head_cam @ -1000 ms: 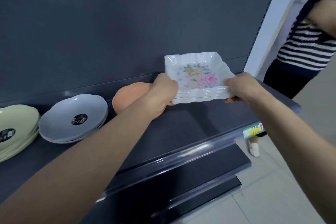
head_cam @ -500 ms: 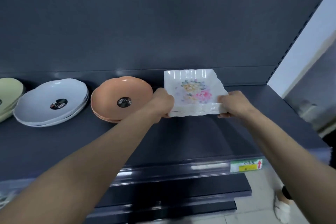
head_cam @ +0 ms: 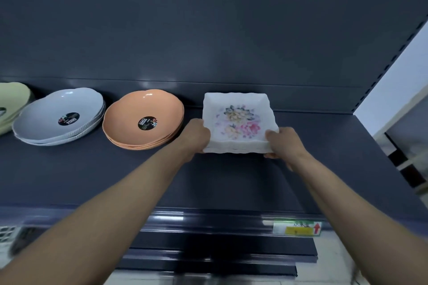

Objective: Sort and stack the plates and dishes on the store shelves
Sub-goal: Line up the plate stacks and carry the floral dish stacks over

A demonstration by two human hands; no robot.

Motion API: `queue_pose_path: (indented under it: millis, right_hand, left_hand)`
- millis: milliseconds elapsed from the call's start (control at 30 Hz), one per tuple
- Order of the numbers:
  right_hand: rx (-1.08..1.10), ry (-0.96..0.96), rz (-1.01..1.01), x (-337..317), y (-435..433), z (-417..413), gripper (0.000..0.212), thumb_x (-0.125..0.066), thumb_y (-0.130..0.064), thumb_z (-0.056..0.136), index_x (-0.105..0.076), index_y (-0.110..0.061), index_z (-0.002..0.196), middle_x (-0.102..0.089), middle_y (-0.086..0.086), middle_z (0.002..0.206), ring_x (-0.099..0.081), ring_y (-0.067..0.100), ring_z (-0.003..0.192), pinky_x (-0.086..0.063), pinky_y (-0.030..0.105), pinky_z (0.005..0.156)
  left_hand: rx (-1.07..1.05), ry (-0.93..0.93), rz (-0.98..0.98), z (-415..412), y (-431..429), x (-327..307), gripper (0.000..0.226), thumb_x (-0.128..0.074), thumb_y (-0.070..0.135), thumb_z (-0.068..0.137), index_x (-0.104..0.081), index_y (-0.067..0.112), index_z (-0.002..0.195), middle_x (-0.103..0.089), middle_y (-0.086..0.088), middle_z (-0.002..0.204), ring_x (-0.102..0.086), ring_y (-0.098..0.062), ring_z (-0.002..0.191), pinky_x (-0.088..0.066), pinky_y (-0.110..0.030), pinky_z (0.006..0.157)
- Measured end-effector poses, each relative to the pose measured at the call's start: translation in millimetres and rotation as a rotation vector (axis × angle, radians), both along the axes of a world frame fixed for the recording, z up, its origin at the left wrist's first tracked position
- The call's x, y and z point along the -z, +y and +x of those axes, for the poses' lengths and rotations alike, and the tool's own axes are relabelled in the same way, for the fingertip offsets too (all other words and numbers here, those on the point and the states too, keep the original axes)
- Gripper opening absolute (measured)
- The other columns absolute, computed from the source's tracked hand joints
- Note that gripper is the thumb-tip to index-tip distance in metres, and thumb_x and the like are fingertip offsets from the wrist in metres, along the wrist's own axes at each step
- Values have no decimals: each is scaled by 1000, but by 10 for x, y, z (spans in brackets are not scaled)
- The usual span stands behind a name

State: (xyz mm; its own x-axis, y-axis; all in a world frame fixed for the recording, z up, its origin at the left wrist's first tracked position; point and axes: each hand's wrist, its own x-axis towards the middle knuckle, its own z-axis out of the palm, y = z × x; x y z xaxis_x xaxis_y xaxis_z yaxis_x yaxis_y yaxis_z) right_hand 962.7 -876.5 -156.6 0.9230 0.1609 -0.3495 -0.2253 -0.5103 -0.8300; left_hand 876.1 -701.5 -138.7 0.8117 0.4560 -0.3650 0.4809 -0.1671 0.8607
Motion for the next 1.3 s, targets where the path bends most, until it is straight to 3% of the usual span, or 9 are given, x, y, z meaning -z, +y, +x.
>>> queue_pose_path:
  millis: [100,233,400,500,600,767,833,933,1300]
  right_hand:
    - [-10,0,4,45,-18,17,25,-42,-13,94,-61,0,102,-62,13,104,-63,31,87,-59,33,60]
    - [-29,-16,3,65,-13,39,25,-41,-13,95,-61,1,99,-61,13,99,-62,29,84,-55,28,52]
    - [-96,-33,-14,30,-21,75,26,-40,-17,97,-61,-2,97,-61,7,93,-63,26,85,-59,29,59]
    - [-170,-140,-220,-18,-41,100,34,-40,-31,98,-57,-4,85,-58,7,83,-60,29,81,-54,33,63]
    - [-145,-433,-487,-196,-31,121,36,-44,-39,96,-47,-8,78,-57,12,82,-54,32,80,-38,31,66]
    - [-380,-689,-386,-775,346,-121,37,-50,-31,97,-58,-7,125,-66,11,114,-59,28,107,-45,33,88]
    - [-480,-776,-348,-1009,592,-317,39,-51,-32,97,-57,-9,128,-64,10,119,-58,26,111,-46,39,95]
    - [-621,-924,-366,-1329,1018,-674,43,-50,-34,97,-53,-12,133,-59,8,127,-52,26,119,-40,39,101]
    - [-985,-1362,-296,-2076,2902,-2676,45,-45,-39,98,-46,-14,135,-50,7,133,-42,27,123,-35,39,100]
  left_hand:
    - [3,-6,16,53,0,59,26,-32,-5,90,-50,8,78,-53,-6,82,-51,-18,72,-51,-38,70]
    - [11,-16,46,120,14,104,22,-31,-5,90,-52,3,91,-52,-6,82,-50,-21,76,-47,-36,69]
    - [28,-10,85,157,59,111,25,-31,-2,90,-55,5,90,-55,-8,88,-51,-25,85,-47,-36,69]
    - [50,0,144,126,85,103,26,-35,5,92,-58,-3,104,-60,-15,101,-57,-30,91,-54,-43,79]
    - [68,-18,330,33,113,6,28,-44,17,95,-57,-4,108,-63,-19,110,-59,-32,96,-49,-34,78]
    - [-13,-226,645,-343,269,-469,15,-48,17,95,-56,16,108,-63,-9,106,-53,-22,92,-34,-25,74]
    - [-64,-288,773,-581,441,-659,22,-48,18,95,-58,14,114,-63,-5,109,-57,-22,98,-36,-22,76]
    - [-143,-351,948,-1017,748,-927,37,-49,19,95,-53,12,132,-59,-8,123,-58,-27,111,-42,-32,95]
    - [-392,-113,1538,-3421,2037,-1549,45,-50,24,82,-60,0,119,-63,-22,108,-60,-44,95,-51,-53,80]
